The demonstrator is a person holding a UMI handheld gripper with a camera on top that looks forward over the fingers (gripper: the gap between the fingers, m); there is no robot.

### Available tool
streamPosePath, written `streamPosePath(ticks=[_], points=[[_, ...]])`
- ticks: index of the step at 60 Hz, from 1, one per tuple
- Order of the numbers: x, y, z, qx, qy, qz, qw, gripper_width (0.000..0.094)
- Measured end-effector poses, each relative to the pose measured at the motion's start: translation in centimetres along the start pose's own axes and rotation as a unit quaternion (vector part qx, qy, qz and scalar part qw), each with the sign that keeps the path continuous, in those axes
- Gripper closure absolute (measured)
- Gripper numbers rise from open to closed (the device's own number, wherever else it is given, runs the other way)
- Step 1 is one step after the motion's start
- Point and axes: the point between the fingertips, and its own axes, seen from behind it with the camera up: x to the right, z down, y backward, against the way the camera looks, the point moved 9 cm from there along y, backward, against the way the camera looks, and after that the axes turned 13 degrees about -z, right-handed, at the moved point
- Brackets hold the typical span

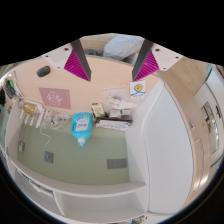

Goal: Arrange mouse

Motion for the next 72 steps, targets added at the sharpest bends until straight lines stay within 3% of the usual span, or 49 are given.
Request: streamPosePath(ticks=[13,23,39,53,67,72], points=[[6.5,0.8,4.8,-0.023,-0.026,0.034,0.999,0.0083],[15.1,1.2,10.2,-0.043,-0.051,0.084,0.994,0.0084],[30.7,-0.7,14.6,-0.029,-0.087,0.144,0.985,0.0087],[37.6,-5.1,15.8,-0.032,-0.127,0.125,0.983,0.0086],[40.1,-8.7,12.6,-0.022,-0.137,0.103,0.985,0.0095],[39.6,-10.3,11.8,-0.030,-0.132,0.116,0.984,0.0124]])
